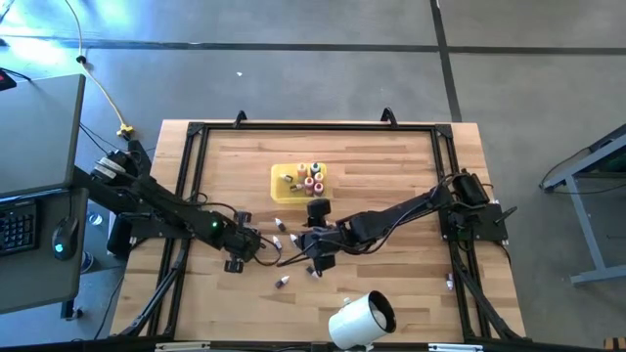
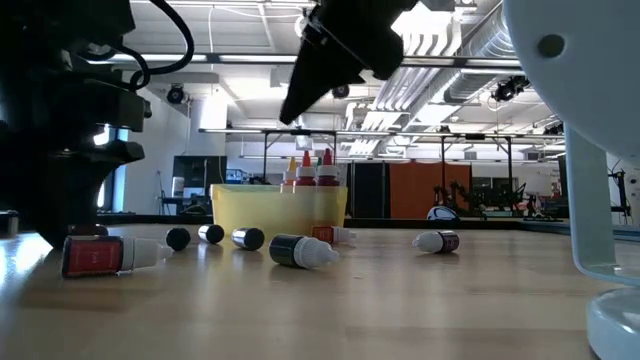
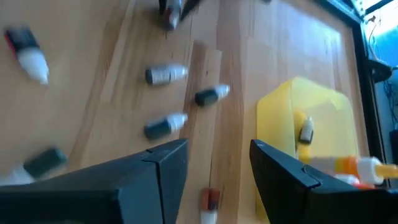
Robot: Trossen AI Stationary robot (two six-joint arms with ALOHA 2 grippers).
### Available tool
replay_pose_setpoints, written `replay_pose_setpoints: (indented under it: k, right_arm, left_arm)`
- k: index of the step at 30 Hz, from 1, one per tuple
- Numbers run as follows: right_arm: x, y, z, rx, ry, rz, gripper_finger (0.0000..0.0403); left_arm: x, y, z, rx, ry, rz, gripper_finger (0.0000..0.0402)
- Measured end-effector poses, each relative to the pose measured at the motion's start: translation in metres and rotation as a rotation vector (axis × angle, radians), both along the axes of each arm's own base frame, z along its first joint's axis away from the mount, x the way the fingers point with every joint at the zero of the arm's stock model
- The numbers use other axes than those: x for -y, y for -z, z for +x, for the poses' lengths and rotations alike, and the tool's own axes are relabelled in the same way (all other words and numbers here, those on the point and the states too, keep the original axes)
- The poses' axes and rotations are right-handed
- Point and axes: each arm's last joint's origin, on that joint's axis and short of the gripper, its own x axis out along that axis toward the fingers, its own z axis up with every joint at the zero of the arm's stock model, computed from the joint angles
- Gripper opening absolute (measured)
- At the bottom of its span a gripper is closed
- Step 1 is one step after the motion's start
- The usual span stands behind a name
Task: Pick & Place food coloring
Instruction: Put the middle small red food coloring bottle into the yellow container
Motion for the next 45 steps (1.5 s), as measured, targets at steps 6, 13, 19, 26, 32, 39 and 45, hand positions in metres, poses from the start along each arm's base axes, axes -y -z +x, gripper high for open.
replay_pose_setpoints:
  k: [6, 13, 19, 26, 32, 39, 45]
  right_arm:
    - [-0.005, -0.007, -0.029, -0.105, 0.137, -0.189, 0.0152]
    - [0.002, -0.02, -0.067, -0.197, 0.351, -0.238, 0.0147]
    - [0.006, -0.015, -0.081, -0.235, 0.487, -0.217, 0.0145]
    - [0.003, 0.01, -0.096, -0.275, 0.568, -0.184, 0.0145]
    - [-0.005, 0.024, -0.108, -0.311, 0.544, -0.217, 0.0146]
    - [-0.013, 0.029, -0.114, -0.36, 0.575, -0.113, 0.0142]
    - [-0.022, 0.029, -0.118, -0.399, 0.555, -0.067, 0.0142]
  left_arm:
    - [0.003, -0.024, 0.019, 0.136, -0.051, 0.123, 0.0062]
    - [-0.007, -0.085, 0.055, 0.332, -0.07, 0.444, 0.0076]
    - [-0.05, -0.124, 0.079, 0.361, -0.172, 0.492, 0.0081]
    - [-0.115, -0.119, 0.084, 0.298, -0.294, 0.259, 0.0082]
    - [-0.151, -0.103, 0.093, 0.286, -0.425, 0.166, 0.0083]
    - [-0.17, -0.079, 0.101, 0.21, -0.42, 0.135, 0.0083]
    - [-0.177, -0.064, 0.105, 0.155, -0.425, 0.139, 0.0102]
